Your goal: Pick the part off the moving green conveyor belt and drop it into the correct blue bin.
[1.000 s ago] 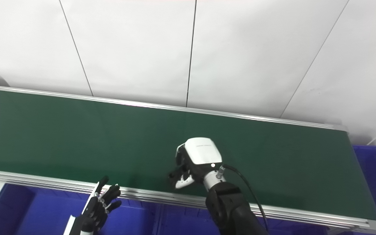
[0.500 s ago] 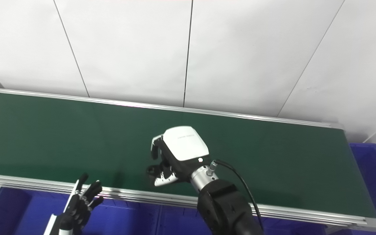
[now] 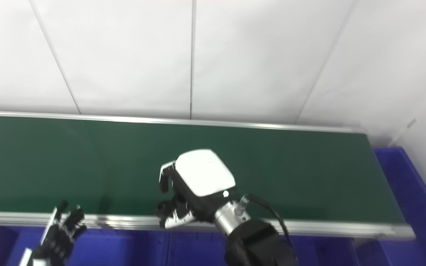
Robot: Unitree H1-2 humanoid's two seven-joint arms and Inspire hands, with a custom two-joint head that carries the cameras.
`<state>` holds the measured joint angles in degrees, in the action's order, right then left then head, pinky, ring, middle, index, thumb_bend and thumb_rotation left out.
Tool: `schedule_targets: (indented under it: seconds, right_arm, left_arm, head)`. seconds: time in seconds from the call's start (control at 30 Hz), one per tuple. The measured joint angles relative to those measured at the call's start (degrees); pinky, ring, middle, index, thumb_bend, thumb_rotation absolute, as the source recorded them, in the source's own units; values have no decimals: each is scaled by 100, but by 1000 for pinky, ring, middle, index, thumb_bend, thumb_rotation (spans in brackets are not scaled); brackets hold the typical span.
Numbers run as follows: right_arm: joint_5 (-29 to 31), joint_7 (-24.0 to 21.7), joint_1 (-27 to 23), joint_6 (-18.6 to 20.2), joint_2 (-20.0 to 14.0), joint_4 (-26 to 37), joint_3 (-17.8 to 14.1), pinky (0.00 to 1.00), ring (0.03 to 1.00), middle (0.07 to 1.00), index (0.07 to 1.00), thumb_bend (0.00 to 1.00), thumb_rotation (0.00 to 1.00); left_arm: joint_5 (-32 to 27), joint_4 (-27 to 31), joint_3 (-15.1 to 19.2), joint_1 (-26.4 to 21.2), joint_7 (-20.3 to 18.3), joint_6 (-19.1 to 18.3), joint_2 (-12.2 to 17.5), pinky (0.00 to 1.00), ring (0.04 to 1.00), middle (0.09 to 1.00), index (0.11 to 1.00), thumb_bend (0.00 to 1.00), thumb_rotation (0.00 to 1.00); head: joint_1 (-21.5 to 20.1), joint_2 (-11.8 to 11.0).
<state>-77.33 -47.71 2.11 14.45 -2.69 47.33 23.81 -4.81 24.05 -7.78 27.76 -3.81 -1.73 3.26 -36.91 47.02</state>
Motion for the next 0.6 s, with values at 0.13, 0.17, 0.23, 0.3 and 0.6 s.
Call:
schedule_targets:
  seconds: [0.13,0.17,0.23,0.3,0.6]
  right_arm:
    - [-227,-368,260,-206,241,128,-110,181,252,355,489,508,135]
    - [-282,-430,361,-241,316,173,-155,184,254,359,489,508,135]
    - [-331,-523,491,-315,356,253,-199,174,243,346,489,509,134]
    - [-406,-648,642,-487,388,333,-287,174,244,345,489,510,134]
    - [-361,-642,1365,-789,454,286,-603,176,244,345,488,506,138]
  left_arm:
    - [-223,190,115,-117,-41,-371,89,894,936,921,1000,821,1000]
    - [-259,231,155,-137,-54,-474,127,888,933,918,1000,827,1000]
    - [-299,327,215,-150,-54,-645,160,881,926,909,998,845,1000]
    - [-369,455,299,-213,-52,-923,166,877,916,896,982,865,1000]
    - [-493,590,362,-471,-53,-1277,153,872,908,880,952,859,1000]
  head:
    - [-395,325]
    - [-431,369]
    - [-572,537]
    - [-642,642]
    - [-511,792]
